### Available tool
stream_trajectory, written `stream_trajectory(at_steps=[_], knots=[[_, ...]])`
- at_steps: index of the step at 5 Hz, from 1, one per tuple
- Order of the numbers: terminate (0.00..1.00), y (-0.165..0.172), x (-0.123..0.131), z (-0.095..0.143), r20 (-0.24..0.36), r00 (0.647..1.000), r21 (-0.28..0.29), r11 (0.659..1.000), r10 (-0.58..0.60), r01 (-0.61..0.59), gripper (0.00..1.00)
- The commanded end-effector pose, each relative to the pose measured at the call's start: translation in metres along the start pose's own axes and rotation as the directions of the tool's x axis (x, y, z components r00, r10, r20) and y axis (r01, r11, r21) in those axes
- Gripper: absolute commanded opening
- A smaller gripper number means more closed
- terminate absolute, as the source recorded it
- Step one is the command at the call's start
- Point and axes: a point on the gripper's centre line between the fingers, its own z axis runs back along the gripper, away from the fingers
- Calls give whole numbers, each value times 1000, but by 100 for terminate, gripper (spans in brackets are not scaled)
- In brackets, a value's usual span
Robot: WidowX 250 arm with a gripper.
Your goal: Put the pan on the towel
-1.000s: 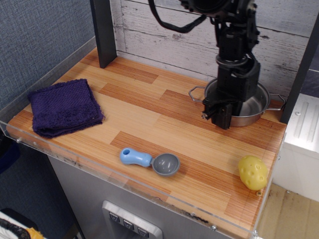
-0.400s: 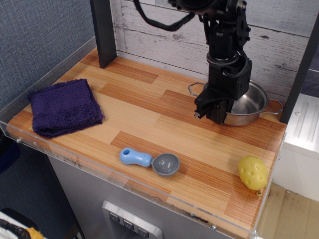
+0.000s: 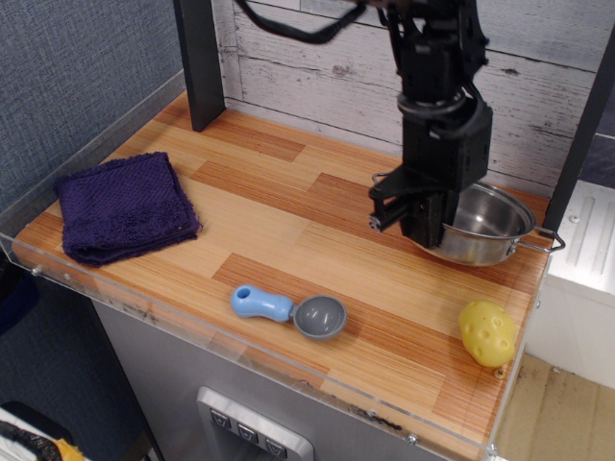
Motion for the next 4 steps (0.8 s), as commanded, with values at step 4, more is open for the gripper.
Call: stream_trajectory(at_steps=[4], knots=[[0, -131, -69, 101, -62, 961, 169, 952, 268, -255, 0]])
